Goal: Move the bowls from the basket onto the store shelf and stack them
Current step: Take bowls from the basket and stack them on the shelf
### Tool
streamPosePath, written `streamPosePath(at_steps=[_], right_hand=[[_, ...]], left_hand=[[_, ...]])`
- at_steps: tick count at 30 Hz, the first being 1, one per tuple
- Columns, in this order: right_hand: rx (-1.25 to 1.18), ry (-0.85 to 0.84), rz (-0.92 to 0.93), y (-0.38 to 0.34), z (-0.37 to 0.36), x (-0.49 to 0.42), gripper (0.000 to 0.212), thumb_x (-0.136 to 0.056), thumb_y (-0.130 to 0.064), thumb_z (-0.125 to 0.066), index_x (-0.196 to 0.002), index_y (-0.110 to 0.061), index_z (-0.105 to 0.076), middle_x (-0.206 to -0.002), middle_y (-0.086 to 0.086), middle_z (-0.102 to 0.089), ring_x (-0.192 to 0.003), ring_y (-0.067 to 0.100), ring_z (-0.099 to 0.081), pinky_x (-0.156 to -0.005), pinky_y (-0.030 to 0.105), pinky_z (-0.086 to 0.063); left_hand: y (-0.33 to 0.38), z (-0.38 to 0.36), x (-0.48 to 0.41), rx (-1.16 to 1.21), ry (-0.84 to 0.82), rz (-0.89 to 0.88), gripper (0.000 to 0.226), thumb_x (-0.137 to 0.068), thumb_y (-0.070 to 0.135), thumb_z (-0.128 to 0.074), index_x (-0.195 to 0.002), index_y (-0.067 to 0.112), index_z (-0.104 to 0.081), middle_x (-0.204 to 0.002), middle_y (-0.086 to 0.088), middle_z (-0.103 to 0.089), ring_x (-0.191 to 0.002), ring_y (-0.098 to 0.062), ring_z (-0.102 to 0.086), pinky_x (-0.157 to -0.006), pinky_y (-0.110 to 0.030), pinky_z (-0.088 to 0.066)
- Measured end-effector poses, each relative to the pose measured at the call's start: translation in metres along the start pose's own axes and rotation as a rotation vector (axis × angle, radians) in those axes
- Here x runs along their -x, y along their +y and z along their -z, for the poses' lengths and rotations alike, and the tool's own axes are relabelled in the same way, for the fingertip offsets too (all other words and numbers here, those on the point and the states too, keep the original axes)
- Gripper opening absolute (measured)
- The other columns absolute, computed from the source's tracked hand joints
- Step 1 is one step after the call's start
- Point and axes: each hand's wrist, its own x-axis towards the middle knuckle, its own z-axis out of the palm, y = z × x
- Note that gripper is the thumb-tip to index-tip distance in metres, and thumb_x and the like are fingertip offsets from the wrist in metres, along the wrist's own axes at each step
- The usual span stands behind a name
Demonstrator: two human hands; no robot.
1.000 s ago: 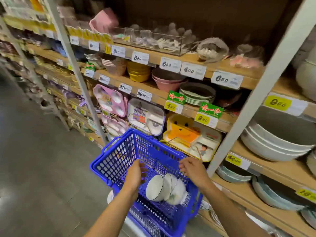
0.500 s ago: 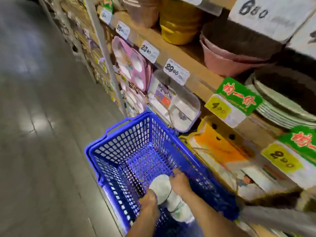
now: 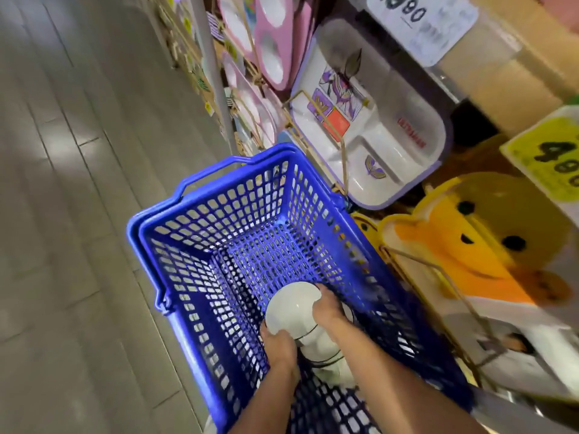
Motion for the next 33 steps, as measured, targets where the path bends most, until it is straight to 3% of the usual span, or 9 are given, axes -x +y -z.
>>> streamPosePath(at_steps=[3,6,10,14,17,20,22,28,33], right_hand=[[-0.134,0.041,0.022,-0.012,0.012,0.013,0.057,-0.087,0.012,-0.033,-0.138,-0.01,-0.048,-0.133,0.015,-0.056,-0.119,0.026,-0.055,-0.093,0.026,-0.042],[-0.285,0.09,0.065,-0.028,0.033,0.034,0.054,-0.087,0.013,-0.032,-0.134,-0.006,-0.051,-0.129,0.017,-0.057,-0.108,0.024,-0.054,-0.071,0.022,-0.045],[-0.427,0.053,0.143,-0.051,0.071,0.074,0.046,-0.084,0.009,-0.039,-0.121,-0.006,-0.061,-0.123,0.02,-0.061,-0.113,0.034,-0.057,-0.094,0.043,-0.05],[-0.587,-0.018,0.25,-0.074,0.117,0.13,0.03,-0.084,-0.001,-0.047,-0.095,-0.024,-0.063,-0.108,0.009,-0.064,-0.091,0.022,-0.059,-0.071,0.034,-0.049],[-0.663,-0.001,0.382,-0.086,0.141,0.174,0.027,-0.086,-0.012,-0.05,-0.098,-0.032,-0.063,-0.112,-0.001,-0.065,-0.099,0.017,-0.059,-0.072,0.032,-0.05],[-0.829,0.106,0.512,-0.097,0.152,0.218,0.029,-0.09,-0.018,-0.05,-0.112,-0.033,-0.063,-0.121,-0.005,-0.063,-0.108,0.014,-0.057,-0.076,0.027,-0.046],[-0.948,0.179,0.604,-0.106,0.158,0.25,0.033,-0.091,-0.017,-0.048,-0.115,-0.033,-0.063,-0.118,-0.006,-0.065,-0.11,0.016,-0.057,-0.082,0.028,-0.044],[-1.353,0.519,0.614,-0.111,0.176,0.349,0.026,-0.089,-0.017,-0.046,-0.103,-0.018,-0.067,-0.11,0.011,-0.065,-0.102,0.029,-0.059,-0.087,0.039,-0.047],[-1.498,0.706,0.661,-0.077,0.177,0.429,0.031,-0.089,-0.016,-0.041,-0.101,-0.016,-0.069,-0.1,0.011,-0.069,-0.092,0.029,-0.061,-0.076,0.036,-0.045]], left_hand=[[0.029,-0.001,0.017,-0.056,-0.042,-0.072,0.054,-0.087,-0.013,-0.033,-0.137,0.006,-0.045,-0.125,-0.021,-0.059,-0.114,-0.041,-0.057,-0.096,-0.056,-0.049],[0.065,0.001,0.038,-0.09,-0.067,-0.19,0.055,-0.085,-0.013,-0.035,-0.134,0.005,-0.051,-0.124,-0.02,-0.061,-0.111,-0.039,-0.059,-0.092,-0.059,-0.05],[0.116,0.012,0.076,-0.217,-0.041,-0.361,0.05,-0.085,0.0,-0.044,-0.128,0.017,-0.061,-0.119,-0.013,-0.067,-0.1,-0.032,-0.06,-0.091,-0.041,-0.05],[0.165,0.022,0.117,-0.278,-0.137,-0.52,0.051,-0.083,0.011,-0.042,-0.13,0.022,-0.061,-0.121,-0.012,-0.065,-0.108,-0.034,-0.058,-0.095,-0.046,-0.048],[0.199,0.029,0.15,-0.23,-0.276,-0.633,0.049,-0.078,0.01,-0.04,-0.117,0.018,-0.068,-0.109,-0.01,-0.068,-0.097,-0.03,-0.061,-0.081,-0.044,-0.051],[0.233,0.037,0.191,-0.184,-0.357,-0.72,0.044,-0.074,0.007,-0.041,-0.109,0.005,-0.069,-0.084,-0.006,-0.067,-0.074,-0.025,-0.057,-0.061,-0.038,-0.044],[0.251,0.043,0.225,-0.16,-0.425,-0.743,0.046,-0.071,0.01,-0.043,-0.109,-0.004,-0.065,-0.1,-0.021,-0.067,-0.087,-0.038,-0.061,-0.066,-0.042,-0.046],[0.267,0.066,0.32,-0.196,-0.844,-0.829,0.032,-0.092,0.025,-0.035,-0.093,0.016,-0.065,-0.09,-0.008,-0.073,-0.078,-0.02,-0.064,-0.061,-0.025,-0.049],[0.241,0.08,0.386,-0.111,-1.068,-0.864,0.039,-0.095,0.034,-0.033,-0.085,0.019,-0.067,-0.091,-0.01,-0.072,-0.087,-0.029,-0.064,-0.061,-0.033,-0.05]])
